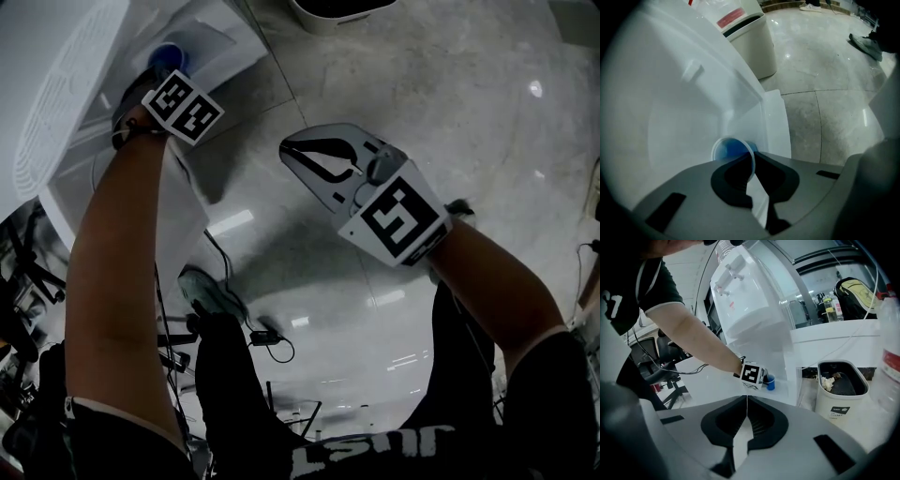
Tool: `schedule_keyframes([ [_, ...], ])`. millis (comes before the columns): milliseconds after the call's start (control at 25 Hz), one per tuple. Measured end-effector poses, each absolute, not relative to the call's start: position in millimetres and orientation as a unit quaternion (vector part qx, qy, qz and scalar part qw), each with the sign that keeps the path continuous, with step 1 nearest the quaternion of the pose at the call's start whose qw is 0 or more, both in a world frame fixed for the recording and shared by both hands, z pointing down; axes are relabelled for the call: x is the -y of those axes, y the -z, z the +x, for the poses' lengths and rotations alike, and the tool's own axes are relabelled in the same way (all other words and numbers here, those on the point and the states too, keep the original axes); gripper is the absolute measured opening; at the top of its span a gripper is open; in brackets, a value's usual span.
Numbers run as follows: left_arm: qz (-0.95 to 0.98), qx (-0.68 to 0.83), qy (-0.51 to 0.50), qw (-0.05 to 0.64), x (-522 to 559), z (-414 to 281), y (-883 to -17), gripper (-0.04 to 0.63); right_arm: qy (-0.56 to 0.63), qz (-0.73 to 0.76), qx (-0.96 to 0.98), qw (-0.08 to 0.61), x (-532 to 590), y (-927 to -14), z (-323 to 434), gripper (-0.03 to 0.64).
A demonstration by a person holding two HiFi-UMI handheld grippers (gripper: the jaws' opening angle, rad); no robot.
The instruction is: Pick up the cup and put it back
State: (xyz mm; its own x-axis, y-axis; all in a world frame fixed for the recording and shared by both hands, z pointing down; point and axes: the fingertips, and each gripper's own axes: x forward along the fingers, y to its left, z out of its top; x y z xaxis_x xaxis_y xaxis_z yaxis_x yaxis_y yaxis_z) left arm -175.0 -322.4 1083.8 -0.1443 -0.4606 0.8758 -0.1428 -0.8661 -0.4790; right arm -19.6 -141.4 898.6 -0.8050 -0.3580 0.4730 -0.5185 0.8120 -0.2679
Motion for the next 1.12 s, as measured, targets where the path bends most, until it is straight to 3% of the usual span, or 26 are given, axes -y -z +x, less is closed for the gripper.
schedule_keyframes([
  [200,-0.652,-0.227,0.716,0.103,325,-171,-1091,0.030,-0.199,0.234,0.930,0.202,144,-901,-20,0.034],
  [320,-0.656,-0.238,0.708,0.103,325,-170,-1088,0.130,-0.202,0.236,0.929,0.200,144,-898,-23,0.034],
  [560,-0.658,-0.283,0.690,0.102,330,-173,-1073,0.264,-0.195,0.235,0.931,0.200,144,-890,-26,0.034],
  [1120,-0.705,-0.340,0.616,0.090,300,-155,-1007,0.285,-0.189,0.266,0.921,0.212,145,-860,-8,0.034],
])
